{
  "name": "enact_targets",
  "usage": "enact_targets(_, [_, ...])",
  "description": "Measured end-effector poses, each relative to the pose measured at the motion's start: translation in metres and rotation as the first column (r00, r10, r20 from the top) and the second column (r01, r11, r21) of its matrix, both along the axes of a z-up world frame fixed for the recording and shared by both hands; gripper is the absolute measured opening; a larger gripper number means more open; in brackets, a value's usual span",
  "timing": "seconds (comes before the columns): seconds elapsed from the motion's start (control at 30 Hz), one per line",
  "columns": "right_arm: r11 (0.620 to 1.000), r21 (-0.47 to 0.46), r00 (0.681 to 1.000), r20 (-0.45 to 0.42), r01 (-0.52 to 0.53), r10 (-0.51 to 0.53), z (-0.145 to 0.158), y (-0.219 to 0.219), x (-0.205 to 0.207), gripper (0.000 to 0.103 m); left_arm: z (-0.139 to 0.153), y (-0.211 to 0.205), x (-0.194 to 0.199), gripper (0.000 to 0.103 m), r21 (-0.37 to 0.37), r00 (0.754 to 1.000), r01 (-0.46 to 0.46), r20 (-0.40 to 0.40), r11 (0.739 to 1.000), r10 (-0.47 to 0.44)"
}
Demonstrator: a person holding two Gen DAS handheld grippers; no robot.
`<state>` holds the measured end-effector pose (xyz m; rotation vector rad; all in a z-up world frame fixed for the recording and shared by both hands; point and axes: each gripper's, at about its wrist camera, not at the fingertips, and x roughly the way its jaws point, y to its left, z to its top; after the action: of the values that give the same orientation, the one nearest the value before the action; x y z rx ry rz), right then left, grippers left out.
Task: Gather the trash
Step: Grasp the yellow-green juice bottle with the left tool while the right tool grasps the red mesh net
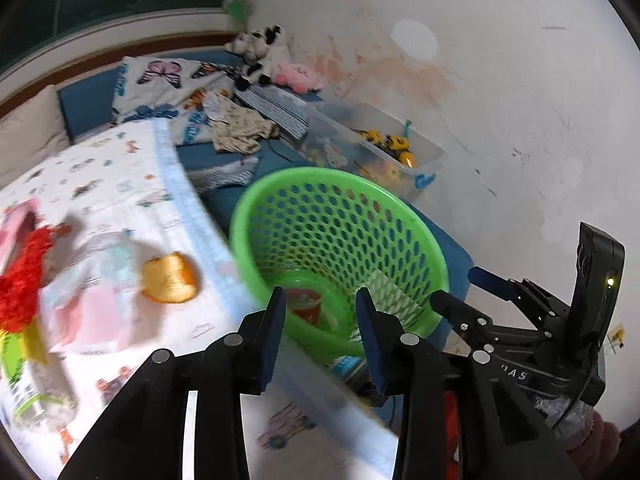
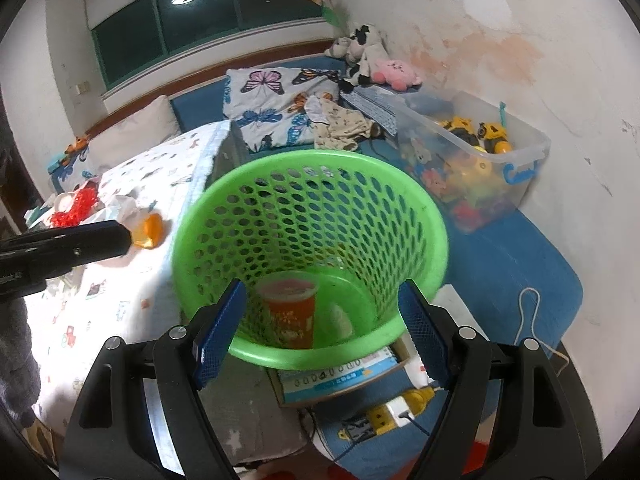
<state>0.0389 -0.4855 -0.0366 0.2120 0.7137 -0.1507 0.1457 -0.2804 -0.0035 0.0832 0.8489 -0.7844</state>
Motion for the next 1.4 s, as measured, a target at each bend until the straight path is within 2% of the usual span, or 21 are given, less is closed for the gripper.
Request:
enact_targets(0.23, [0.998, -0.003, 0.998, 0.021, -0.063, 0.063, 0.011, 0.028, 0.01, 0.08, 0.011, 0.063, 0.0, 0.041, 0.029, 0.984, -0.168, 0.073, 0.985, 0.165])
enact_targets(0.37, [0.994, -0.004, 0.994, 0.031, -0.105, 0.105, 0.017, 0.048, 0.02, 0.08, 0.015, 0.101, 0.003, 0.049, 0.054, 0.953, -0.285, 0.12, 0.957, 0.277])
enact_targets(0.47, [0.991, -0.007, 0.991, 0.036, -0.132, 0.132, 0.022, 0.061, 0.026, 0.08, 0.014, 0.131, 0.009, 0.056, 0.069, 0.921, -0.375, 0.145, 0.924, 0.362])
enact_targets(0.6, [0.986, -0.015, 0.985, 0.039, -0.168, 0.168, 0.026, 0.079, 0.034, 0.08, 0.007, 0.164, 0.021, 0.057, 0.08, 0.879, -0.473, 0.117, 0.878, 0.463])
enact_targets(0.73, [0.98, -0.021, 0.98, 0.043, -0.196, 0.197, 0.029, 0.092, 0.039, 0.08, -0.009, 0.19, 0.038, 0.061, 0.125, 0.833, -0.554, 0.089, 0.823, 0.546])
enact_targets(0.9, [0.974, -0.02, 0.973, 0.038, -0.227, 0.227, 0.03, 0.105, 0.047, 0.08, -0.026, 0.196, 0.056, 0.061, 0.17, 0.821, -0.569, 0.054, 0.805, 0.569])
enact_targets(1.17, [0.966, -0.018, 0.966, 0.029, -0.257, 0.258, 0.029, 0.117, 0.06, 0.08, -0.048, 0.193, 0.083, 0.061, 0.217, 0.813, -0.57, 0.011, 0.793, 0.582])
enact_targets(1.33, [0.965, -0.013, 0.965, 0.017, -0.262, 0.262, 0.025, 0.118, 0.067, 0.08, -0.057, 0.191, 0.099, 0.061, 0.242, 0.807, -0.575, 0.009, 0.782, 0.591])
enact_targets(1.4, [0.965, -0.009, 0.964, 0.012, -0.264, 0.264, 0.023, 0.119, 0.068, 0.08, -0.06, 0.192, 0.102, 0.057, 0.245, 0.805, -0.577, 0.01, 0.779, 0.593])
